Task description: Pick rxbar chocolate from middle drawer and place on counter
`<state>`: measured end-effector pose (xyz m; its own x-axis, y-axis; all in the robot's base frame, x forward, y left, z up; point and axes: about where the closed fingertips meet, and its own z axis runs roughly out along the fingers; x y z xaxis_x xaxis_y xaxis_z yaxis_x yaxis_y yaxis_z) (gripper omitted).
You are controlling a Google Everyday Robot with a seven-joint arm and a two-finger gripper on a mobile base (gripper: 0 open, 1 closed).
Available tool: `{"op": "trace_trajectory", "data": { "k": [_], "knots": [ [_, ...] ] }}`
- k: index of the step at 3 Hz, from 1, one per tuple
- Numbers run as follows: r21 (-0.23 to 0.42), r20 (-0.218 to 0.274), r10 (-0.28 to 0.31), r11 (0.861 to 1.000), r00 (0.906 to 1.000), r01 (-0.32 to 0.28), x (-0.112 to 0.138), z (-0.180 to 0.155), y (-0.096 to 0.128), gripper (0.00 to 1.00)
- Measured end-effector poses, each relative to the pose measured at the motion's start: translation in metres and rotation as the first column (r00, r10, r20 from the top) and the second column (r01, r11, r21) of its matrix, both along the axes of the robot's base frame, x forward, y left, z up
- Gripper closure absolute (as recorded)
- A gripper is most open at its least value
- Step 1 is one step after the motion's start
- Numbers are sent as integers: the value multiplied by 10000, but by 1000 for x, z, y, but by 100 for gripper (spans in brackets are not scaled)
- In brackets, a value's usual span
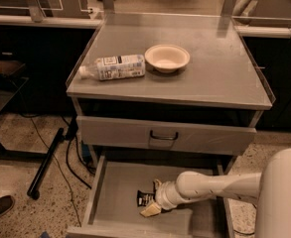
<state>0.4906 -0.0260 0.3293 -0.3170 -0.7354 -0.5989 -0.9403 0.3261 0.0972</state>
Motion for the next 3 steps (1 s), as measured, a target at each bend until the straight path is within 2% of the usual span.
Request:
{"op": "trace_trajectory", "data": {
  "k": [3],
  "knots": [
    [1, 1, 1, 10000, 10000, -1, 1, 19, 0, 100]
  ]
}}
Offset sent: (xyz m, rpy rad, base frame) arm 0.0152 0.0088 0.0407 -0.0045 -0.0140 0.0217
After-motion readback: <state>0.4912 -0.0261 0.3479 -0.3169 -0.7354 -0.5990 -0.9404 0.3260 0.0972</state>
